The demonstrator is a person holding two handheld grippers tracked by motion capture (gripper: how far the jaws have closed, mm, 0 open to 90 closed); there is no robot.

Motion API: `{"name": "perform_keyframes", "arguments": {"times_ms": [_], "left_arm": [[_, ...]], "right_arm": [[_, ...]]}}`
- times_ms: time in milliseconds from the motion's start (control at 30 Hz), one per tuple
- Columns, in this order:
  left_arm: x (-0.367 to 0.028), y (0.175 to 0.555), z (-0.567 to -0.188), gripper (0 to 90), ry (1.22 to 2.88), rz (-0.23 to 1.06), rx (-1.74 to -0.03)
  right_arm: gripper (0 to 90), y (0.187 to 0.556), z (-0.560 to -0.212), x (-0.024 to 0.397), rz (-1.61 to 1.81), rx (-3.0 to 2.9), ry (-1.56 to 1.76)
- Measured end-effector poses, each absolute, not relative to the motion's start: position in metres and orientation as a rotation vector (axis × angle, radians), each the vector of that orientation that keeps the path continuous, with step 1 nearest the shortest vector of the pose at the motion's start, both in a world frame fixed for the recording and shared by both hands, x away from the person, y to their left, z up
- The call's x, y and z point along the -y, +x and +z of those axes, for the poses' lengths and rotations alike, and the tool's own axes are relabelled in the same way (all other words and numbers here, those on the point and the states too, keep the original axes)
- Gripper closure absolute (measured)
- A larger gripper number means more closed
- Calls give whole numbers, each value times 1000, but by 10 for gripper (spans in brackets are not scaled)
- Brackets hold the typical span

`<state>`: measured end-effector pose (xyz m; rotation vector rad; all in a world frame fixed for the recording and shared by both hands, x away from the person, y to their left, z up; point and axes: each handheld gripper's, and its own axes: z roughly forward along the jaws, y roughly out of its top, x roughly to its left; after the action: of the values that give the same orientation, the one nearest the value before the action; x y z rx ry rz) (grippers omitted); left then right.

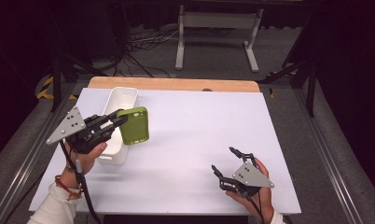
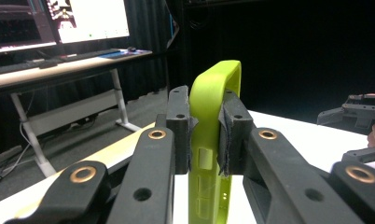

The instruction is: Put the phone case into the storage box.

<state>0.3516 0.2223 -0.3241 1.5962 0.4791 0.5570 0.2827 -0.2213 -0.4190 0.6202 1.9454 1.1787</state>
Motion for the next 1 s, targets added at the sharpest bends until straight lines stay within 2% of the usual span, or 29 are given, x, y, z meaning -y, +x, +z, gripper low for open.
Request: {"name": "perform_keyframes", "arguments": {"times_ms": [1000], "left_arm": [[-252, 356, -325, 778, 1590, 604, -533]], "right_arm": [[226, 285, -422, 218, 1135, -1972, 621]]}}
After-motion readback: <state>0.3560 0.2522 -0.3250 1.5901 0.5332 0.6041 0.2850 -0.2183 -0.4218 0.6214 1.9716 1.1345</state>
